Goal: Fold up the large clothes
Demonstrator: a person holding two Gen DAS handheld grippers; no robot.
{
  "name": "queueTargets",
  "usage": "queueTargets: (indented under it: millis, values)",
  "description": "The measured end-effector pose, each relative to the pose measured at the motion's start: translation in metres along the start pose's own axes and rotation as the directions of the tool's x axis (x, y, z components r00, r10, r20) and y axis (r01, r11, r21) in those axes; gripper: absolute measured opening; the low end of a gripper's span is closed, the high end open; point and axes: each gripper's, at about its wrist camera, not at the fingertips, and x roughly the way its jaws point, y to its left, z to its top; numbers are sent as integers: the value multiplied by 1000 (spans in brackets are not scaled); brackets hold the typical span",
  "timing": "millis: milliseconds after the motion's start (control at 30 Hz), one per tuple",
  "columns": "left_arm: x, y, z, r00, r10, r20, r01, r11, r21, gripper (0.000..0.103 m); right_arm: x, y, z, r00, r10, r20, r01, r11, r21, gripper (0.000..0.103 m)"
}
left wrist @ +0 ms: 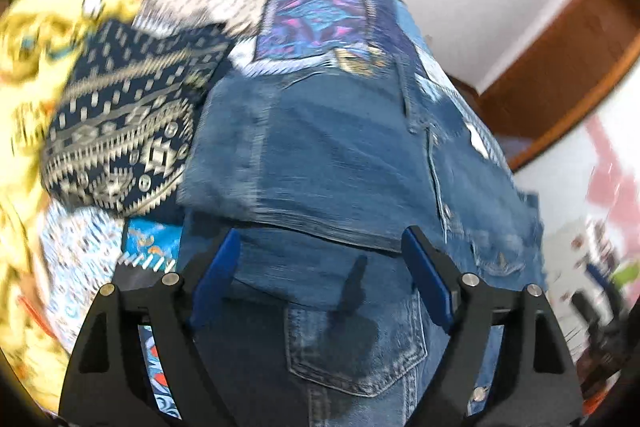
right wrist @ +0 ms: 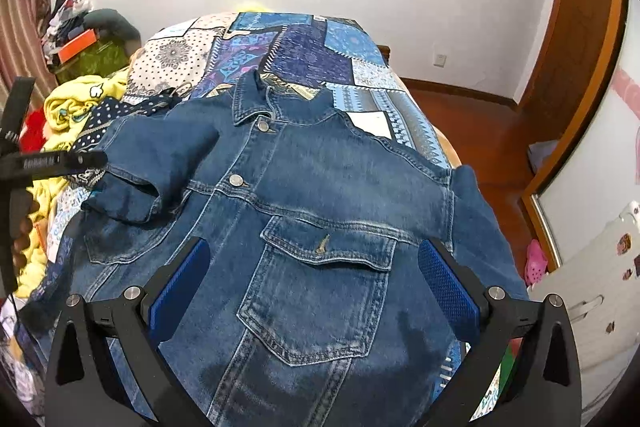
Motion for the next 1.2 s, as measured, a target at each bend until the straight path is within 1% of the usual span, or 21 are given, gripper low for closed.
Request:
queueTargets:
  millis: [100, 200, 300, 333, 367, 433, 500, 533, 567, 633, 700, 767, 867, 933, 967, 1033, 1133, 1200]
  values:
    - [11, 27, 5, 998, -52, -25, 49, 993, -111, 82, -1, 6, -2, 1000, -21, 18, 22, 999, -43, 103]
    - [21, 45, 9, 997, -76, -25, 70, 978, -195, 82, 1, 11, -5, 999, -29, 17, 30, 997, -68, 103]
    - [30, 57, 17, 996, -83, -12, 77, 966, -247, 81, 6, 13, -8, 1000, -25, 0, 25, 997, -78, 103]
    - [32, 58, 18, 997, -82, -9, 77, 965, -250, 76, 8, 13, -9, 1000, -25, -5, 24, 997, -80, 103]
    - [35, 58, 22, 997, -79, -15, 73, 967, -244, 68, 10, 14, -10, 1000, -26, -13, 24, 996, -81, 103]
    - [40, 53, 30, 998, -65, -16, 60, 976, -208, 59, 12, 13, -12, 999, -33, -26, 31, 997, -75, 103]
    - [39, 46, 36, 1000, -13, -6, 12, 987, -161, 46, 14, 9, -14, 998, -42, -44, 39, 998, -58, 103]
    - [38, 40, 40, 1000, 29, 5, -28, 993, -118, 25, 15, 5, -14, 998, -41, -49, 39, 998, -46, 103]
    - [36, 33, 43, 998, 63, 14, -62, 996, -70, 23, 14, 3, -16, 998, -42, -50, 40, 998, -38, 103]
    - [28, 13, 48, 990, 131, 54, -132, 991, 11, 21, 11, -4, -17, 998, -51, -47, 50, 998, -24, 103]
    - [15, -13, 50, 981, 163, 109, -173, 981, 93, 20, 9, -12, -18, 997, -68, -41, 68, 998, -12, 103]
    - [3, -39, 51, 972, 171, 162, -196, 968, 158, 19, 7, -22, -17, 996, -77, -41, 78, 997, 9, 103]
    - [-15, -80, 53, 963, 134, 234, -190, 953, 236, 18, 2, -34, -15, 997, -70, -37, 72, 996, 46, 103]
    - [-28, -117, 53, 956, 95, 277, -177, 942, 286, 17, -3, -42, -14, 998, -62, -23, 63, 995, 71, 103]
    - [-32, -129, 52, 955, 73, 286, -162, 939, 302, 12, -7, -45, -14, 998, -56, -13, 57, 995, 83, 103]
    - [-37, -163, 50, 956, 11, 293, -116, 932, 344, 11, -12, -50, -13, 999, -50, 2, 50, 994, 97, 103]
    - [-33, -214, 43, 959, -86, 271, -37, 907, 420, 8, -20, -56, -12, 998, -59, 16, 57, 994, 98, 103]
    - [-24, -242, 36, 962, -119, 245, -7, 889, 458, 7, -25, -61, -13, 997, -77, 26, 74, 993, 93, 103]
